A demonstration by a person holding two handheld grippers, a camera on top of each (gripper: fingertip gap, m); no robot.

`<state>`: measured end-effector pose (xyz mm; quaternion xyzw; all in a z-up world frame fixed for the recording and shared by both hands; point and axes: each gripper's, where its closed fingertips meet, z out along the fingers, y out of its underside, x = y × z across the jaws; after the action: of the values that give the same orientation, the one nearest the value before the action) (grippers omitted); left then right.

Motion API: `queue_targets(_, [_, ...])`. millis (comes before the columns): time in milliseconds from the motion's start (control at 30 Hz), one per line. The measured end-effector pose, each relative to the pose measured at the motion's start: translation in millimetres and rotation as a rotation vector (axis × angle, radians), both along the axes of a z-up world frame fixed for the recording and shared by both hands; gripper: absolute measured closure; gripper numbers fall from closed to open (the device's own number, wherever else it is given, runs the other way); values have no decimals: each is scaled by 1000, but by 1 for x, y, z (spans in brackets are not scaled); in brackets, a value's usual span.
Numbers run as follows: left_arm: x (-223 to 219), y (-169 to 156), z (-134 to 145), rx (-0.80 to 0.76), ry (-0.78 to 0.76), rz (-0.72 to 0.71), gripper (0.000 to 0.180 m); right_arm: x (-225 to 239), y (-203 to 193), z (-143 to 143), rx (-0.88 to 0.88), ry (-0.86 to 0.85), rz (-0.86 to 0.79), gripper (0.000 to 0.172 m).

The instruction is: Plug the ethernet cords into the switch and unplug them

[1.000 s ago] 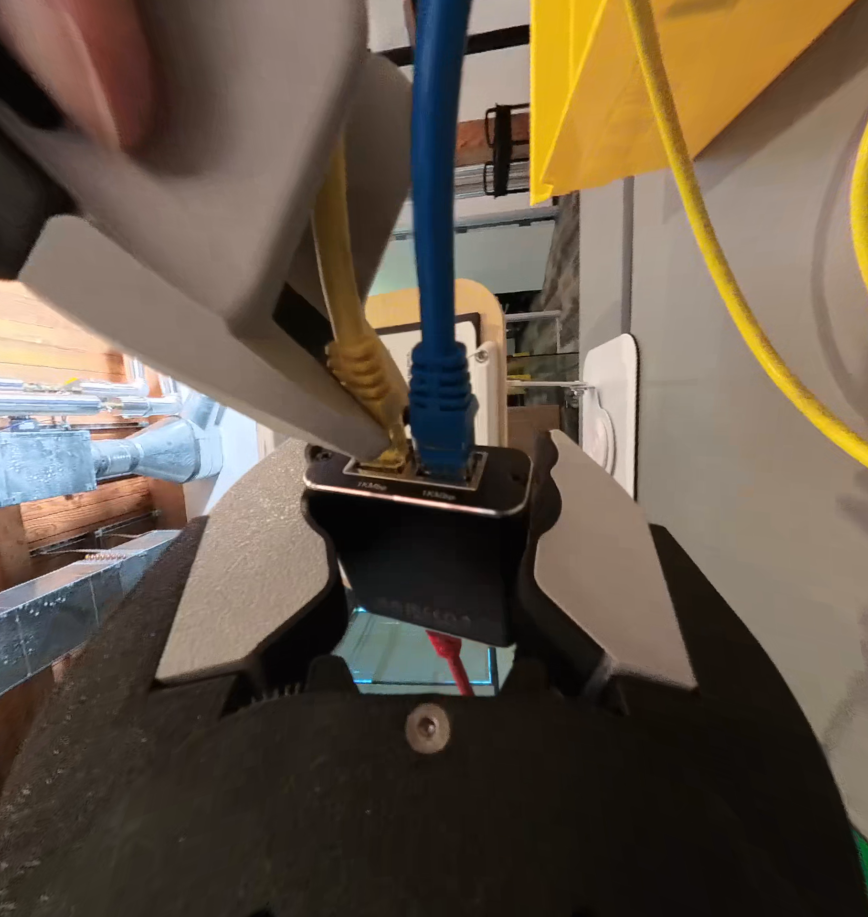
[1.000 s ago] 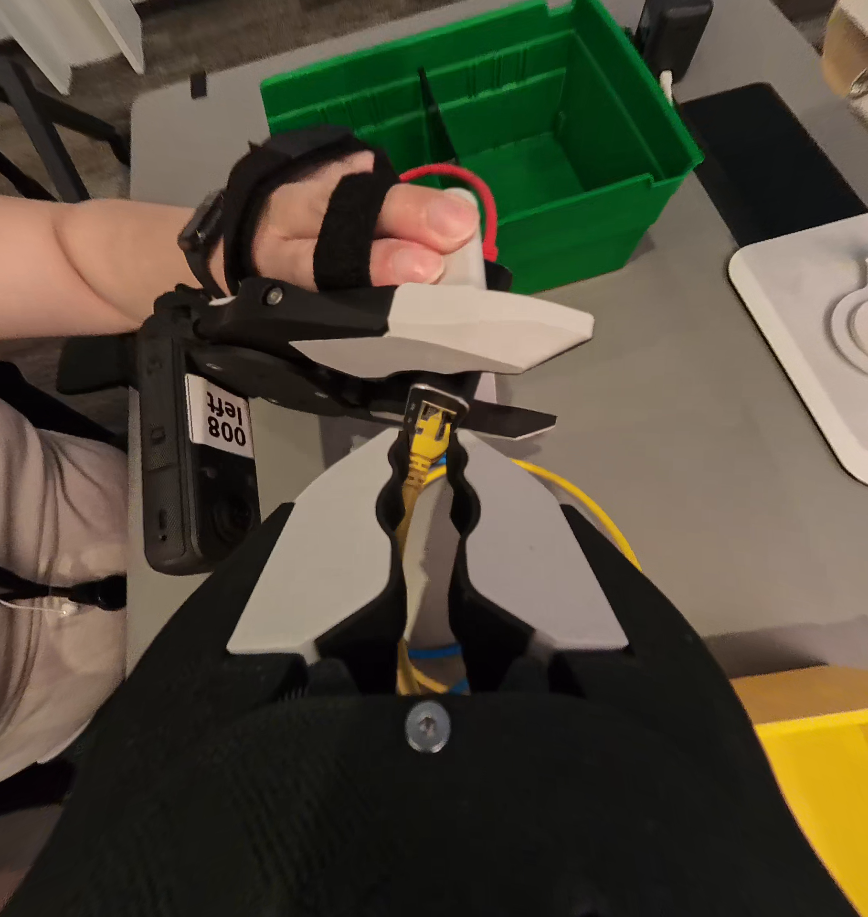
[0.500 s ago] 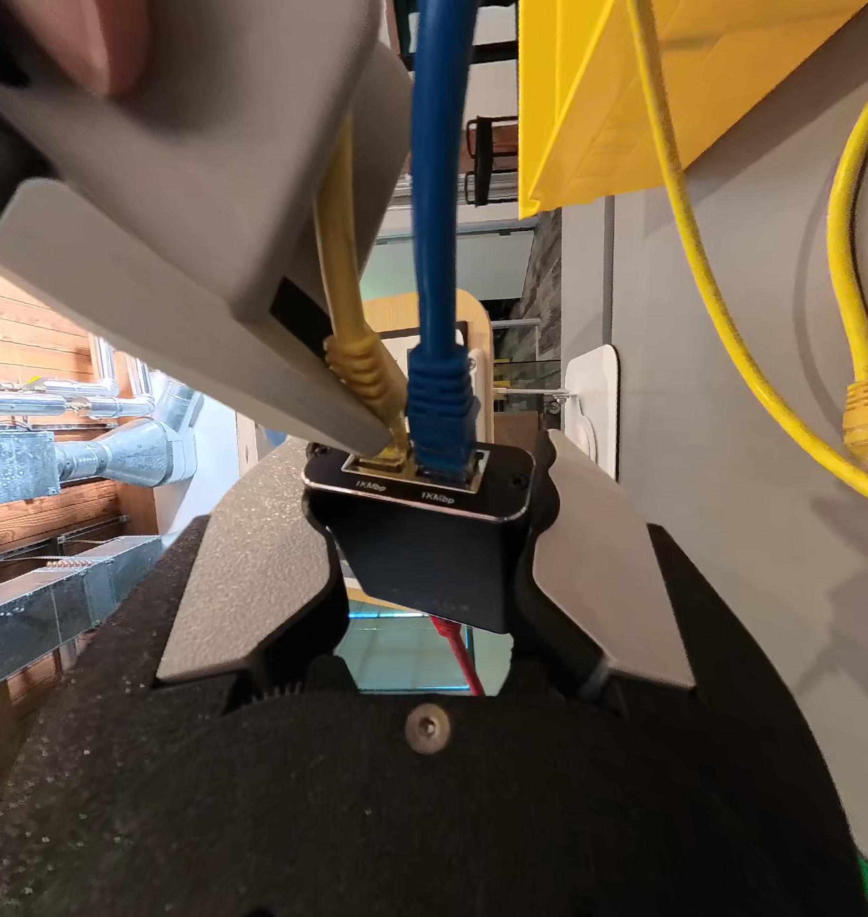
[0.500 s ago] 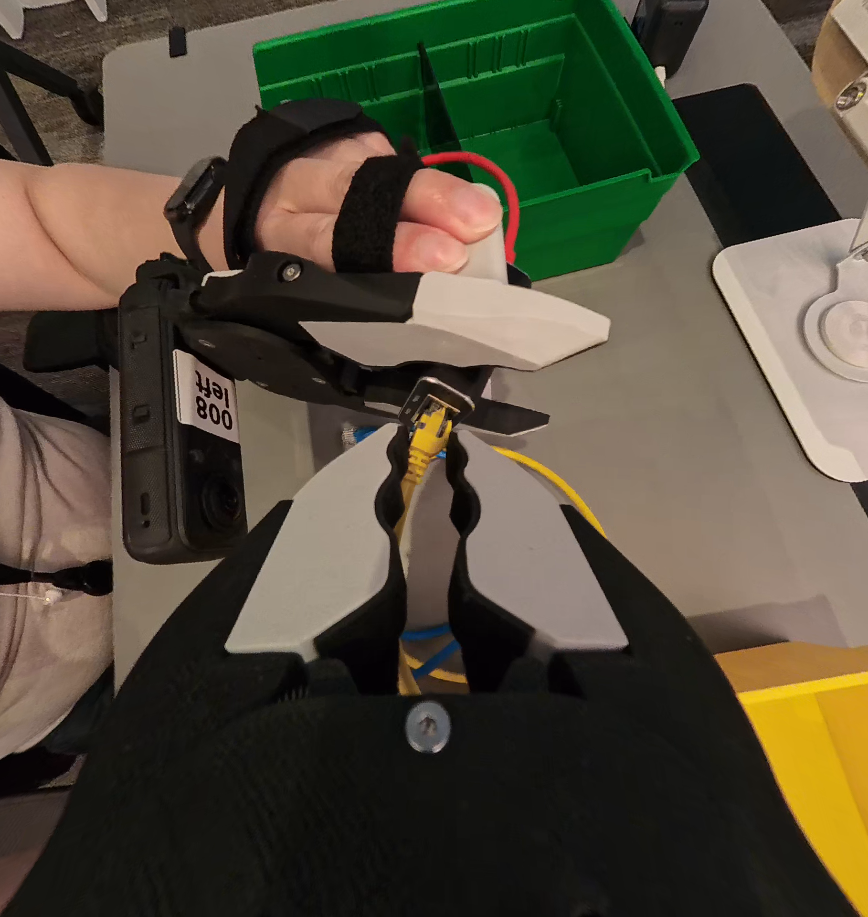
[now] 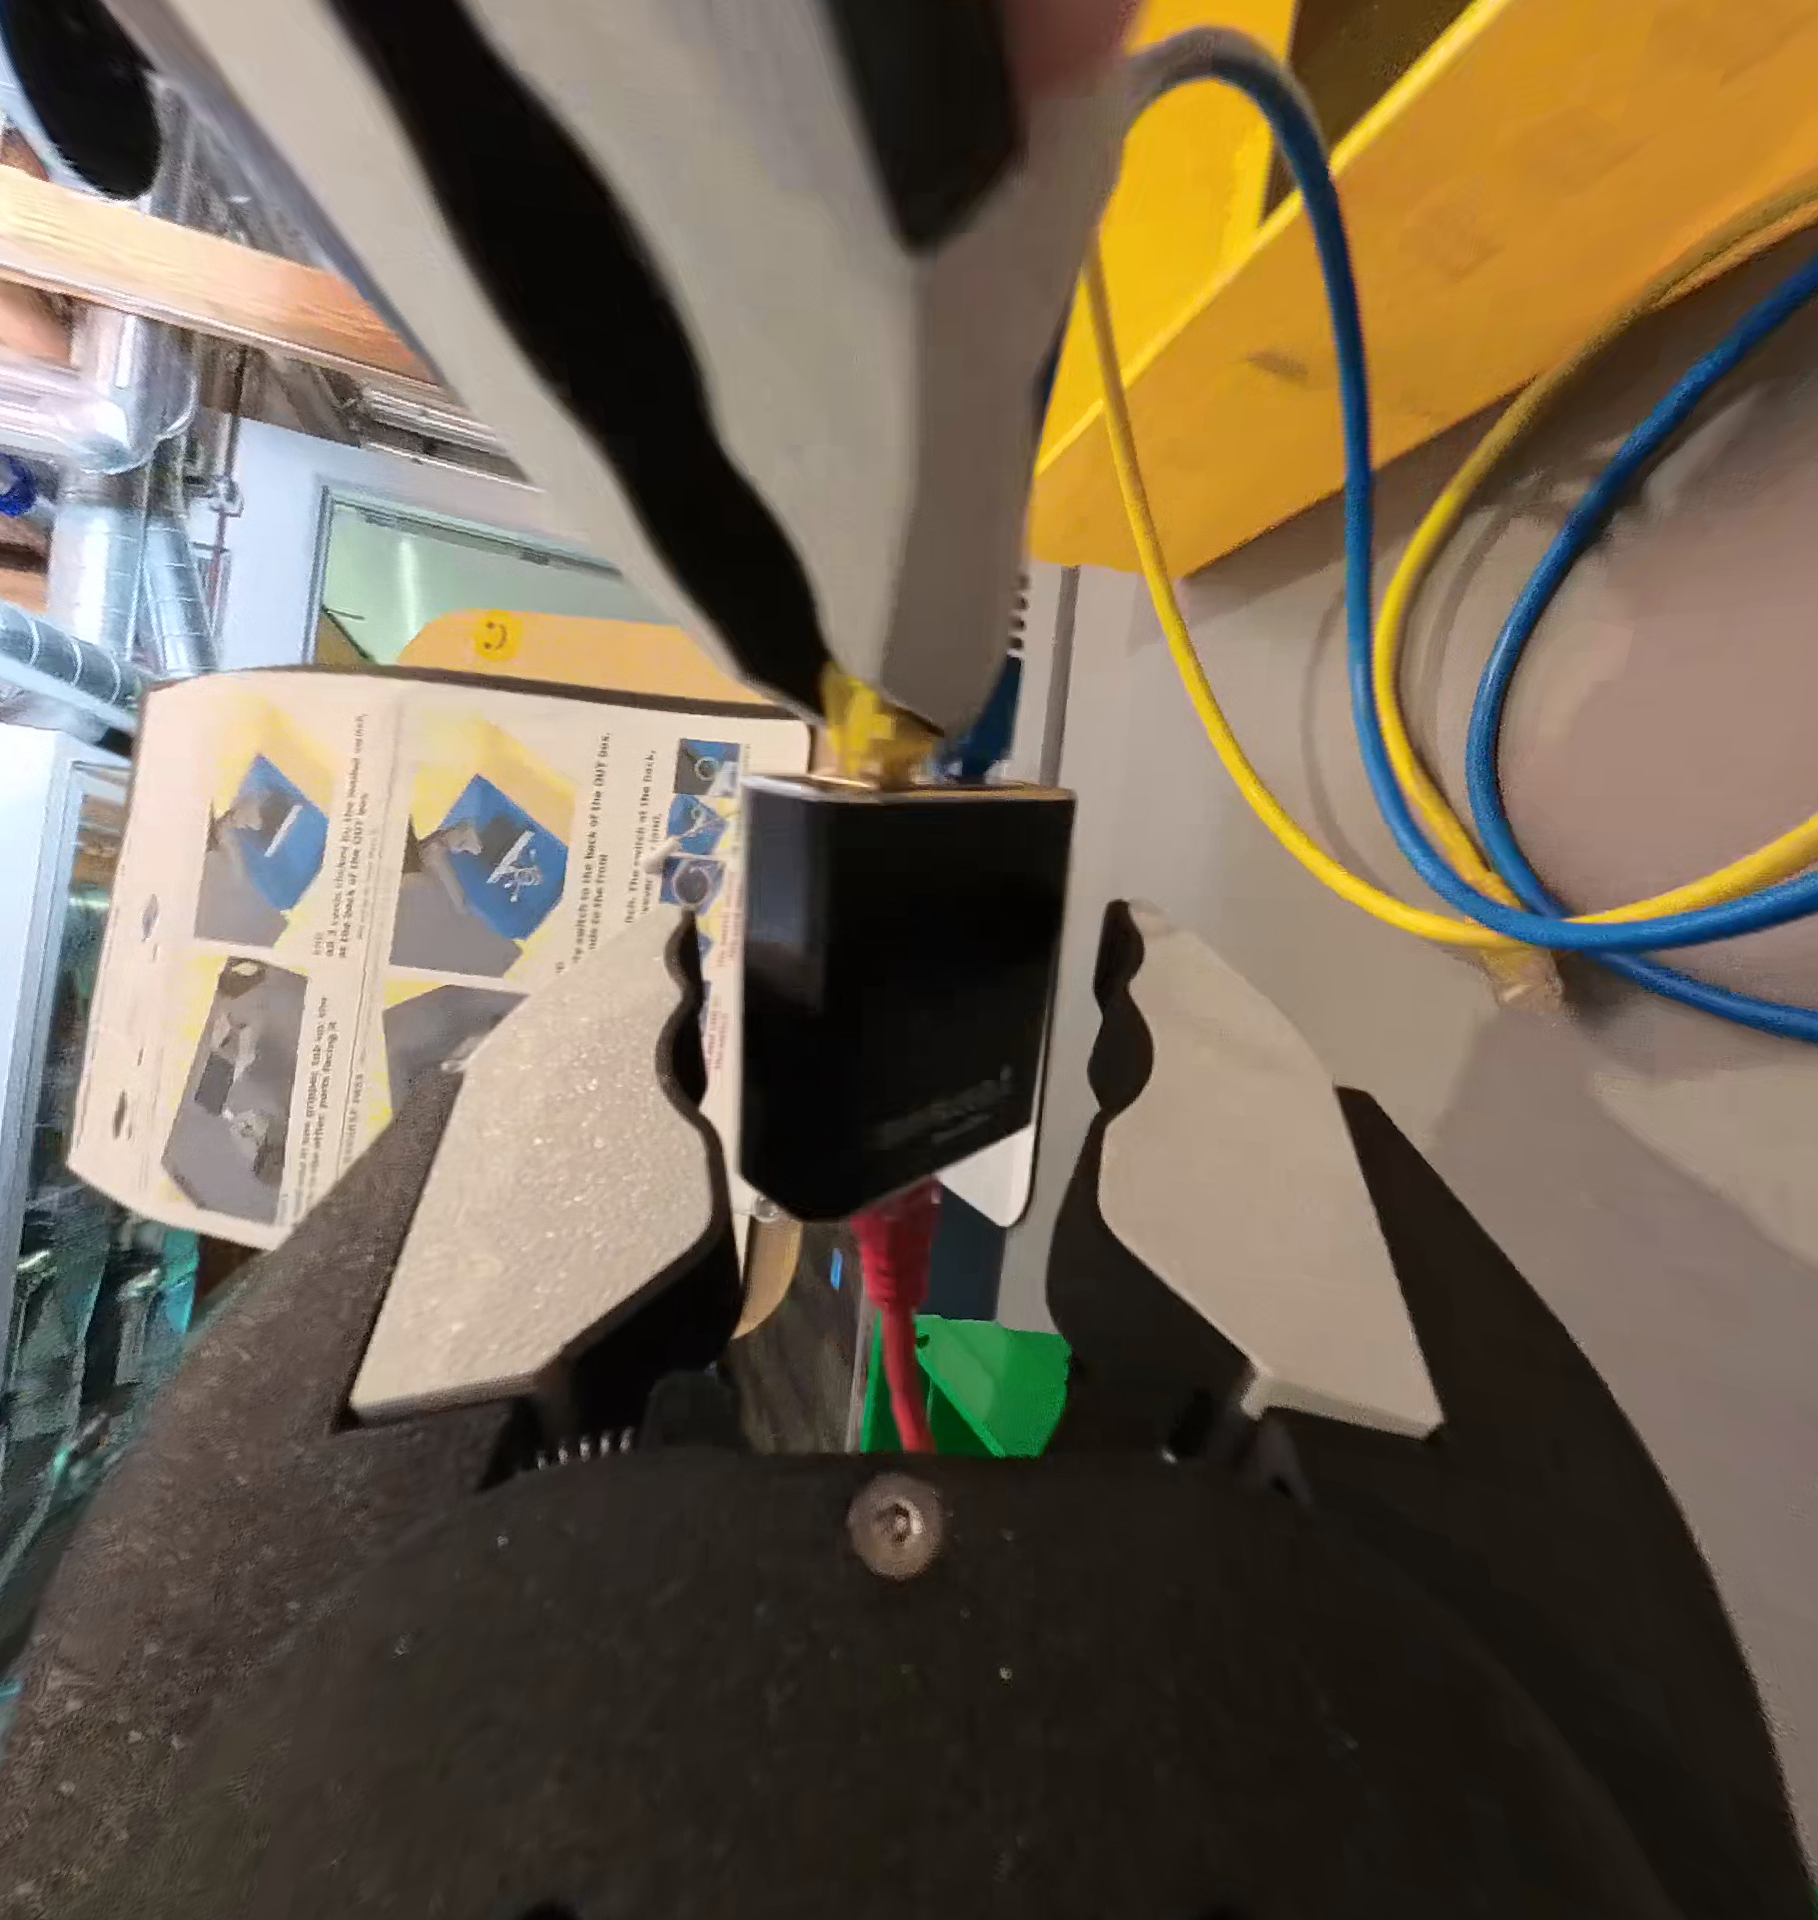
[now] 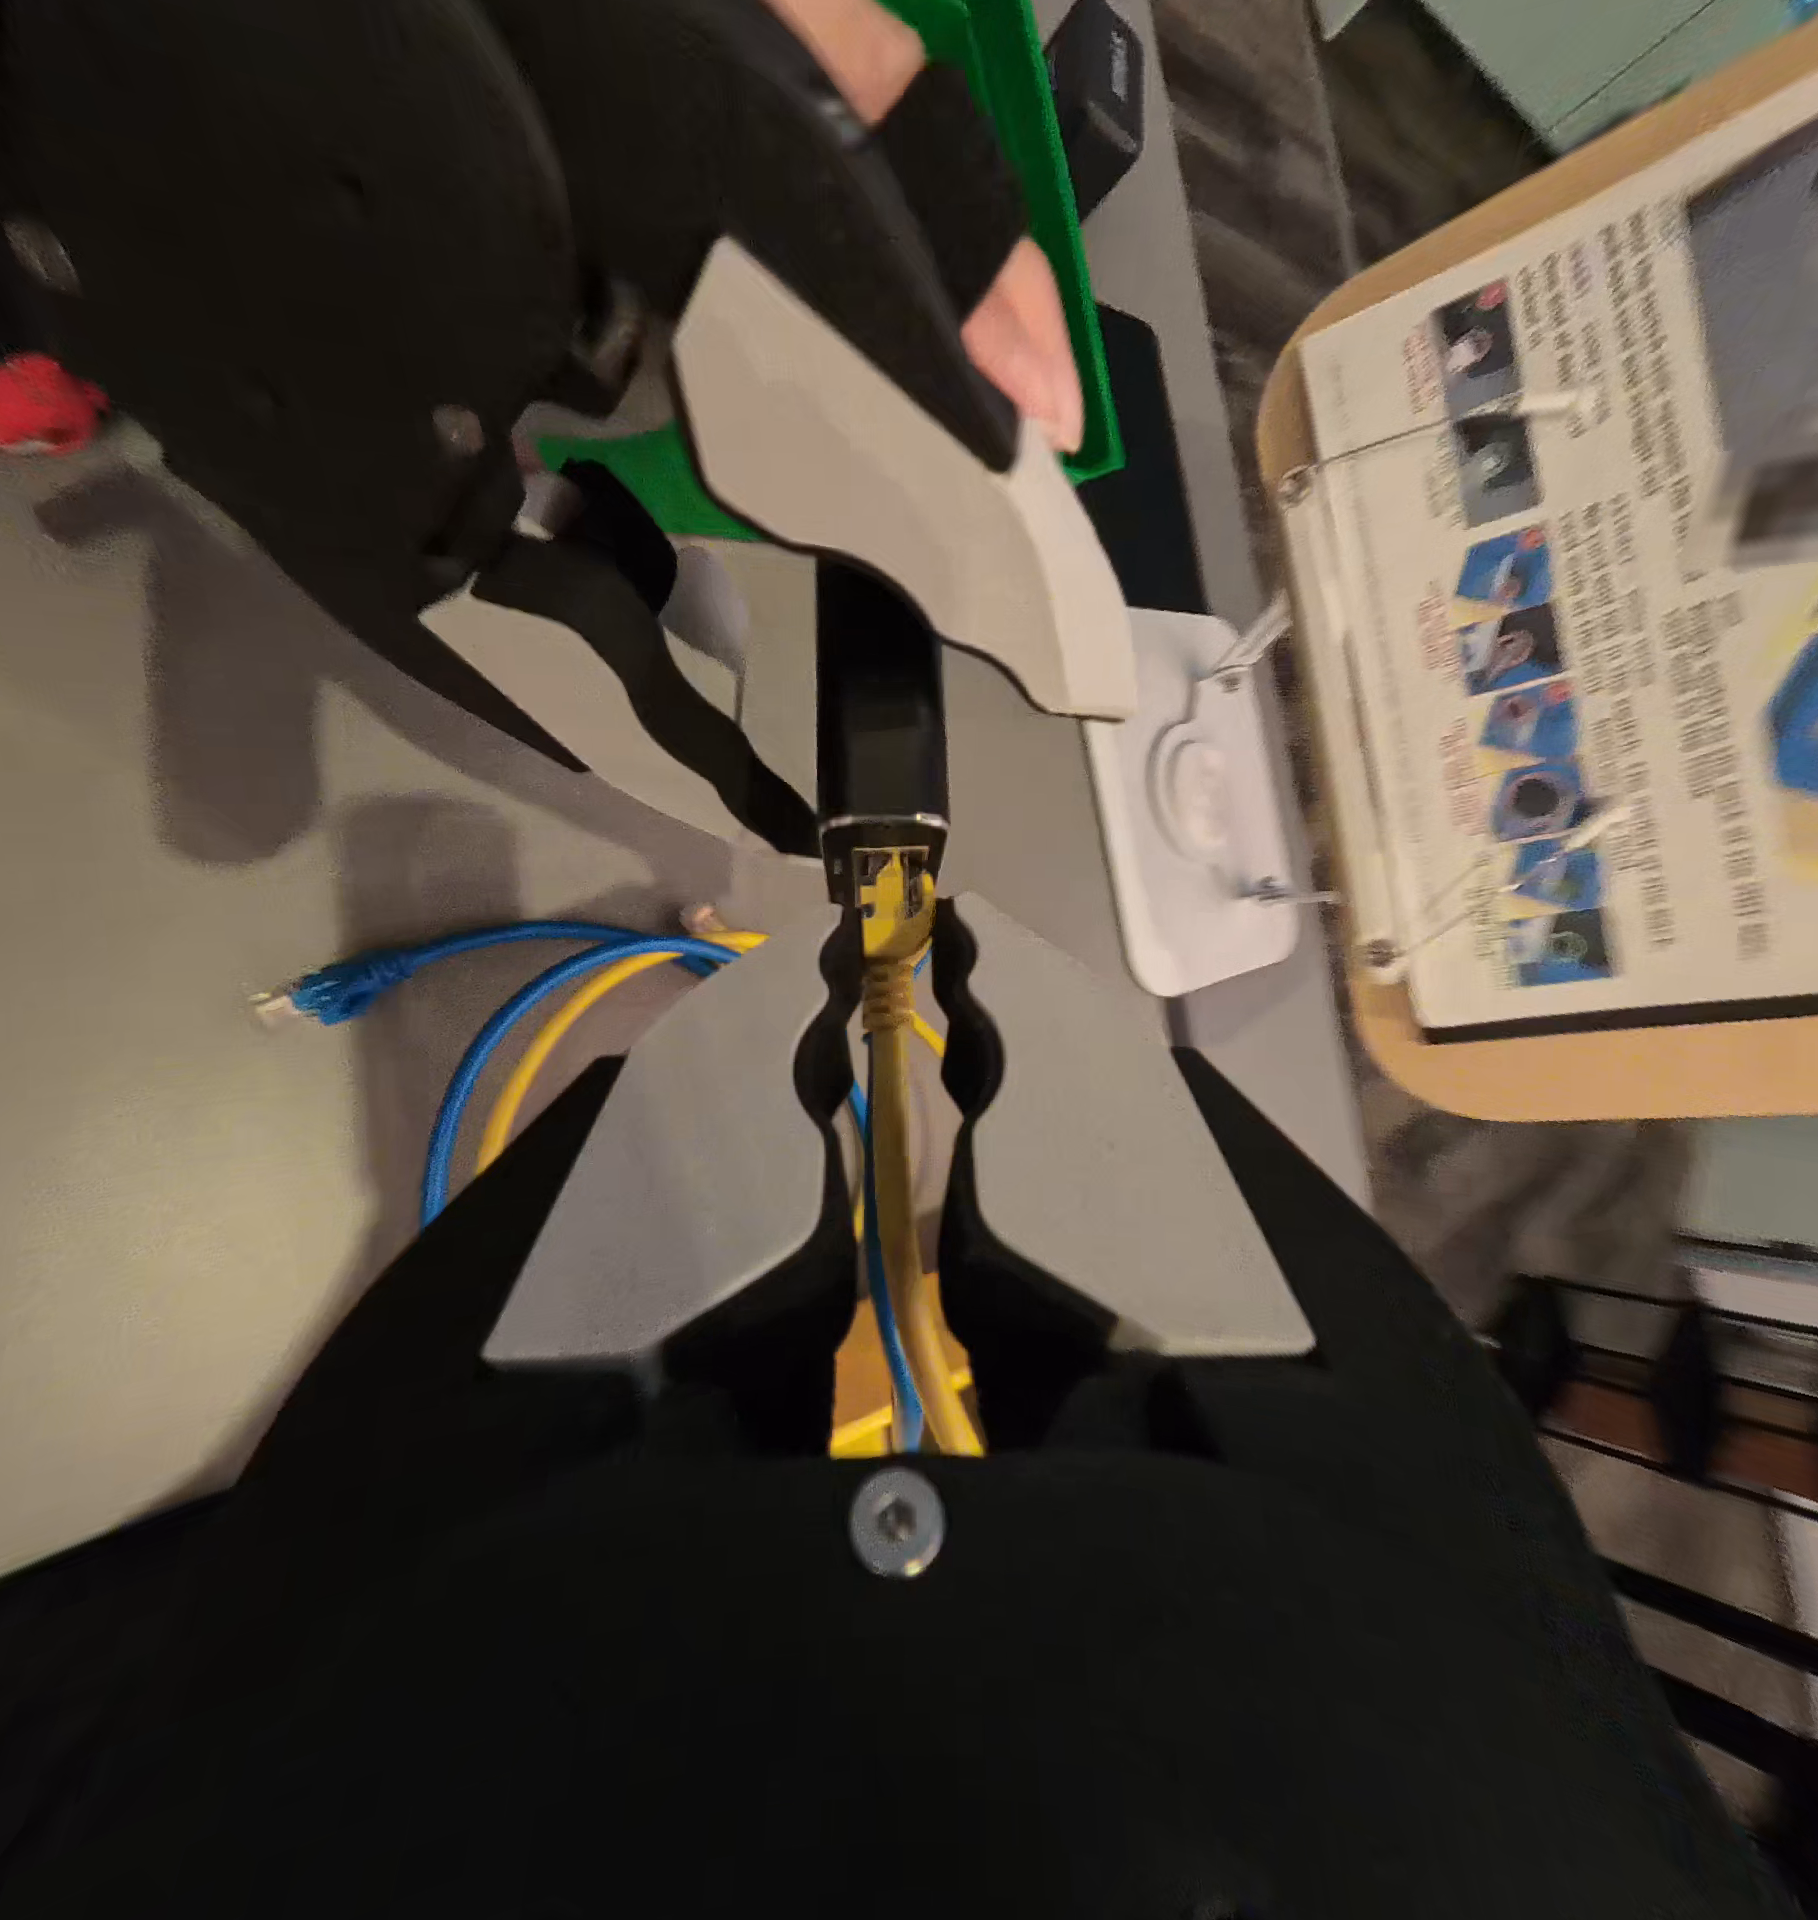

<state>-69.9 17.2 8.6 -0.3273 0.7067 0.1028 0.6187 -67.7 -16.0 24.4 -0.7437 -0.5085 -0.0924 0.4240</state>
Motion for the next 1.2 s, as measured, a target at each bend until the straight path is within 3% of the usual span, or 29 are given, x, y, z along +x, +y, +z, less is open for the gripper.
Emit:
queue_targets(200, [-2,8,15,60,-18,53,107,-23,3,7,297,-346,110,157])
queue_targets(333, [-3,13,15,255,-10,45,128,-38,-1,9,429,-414,231,157])
queue_targets(567, [-2,2,28,242,-142,-59,134,-48,-11,19,497,-265,358,157])
queue_targets(800, [-4,-5,41,316,-153,-35,135,-53,-21,27,508,-129,433,156])
queue_targets(1200, [-2,-9,42,286,-142,-36,135,-47,-18,28,573,-256,393,156])
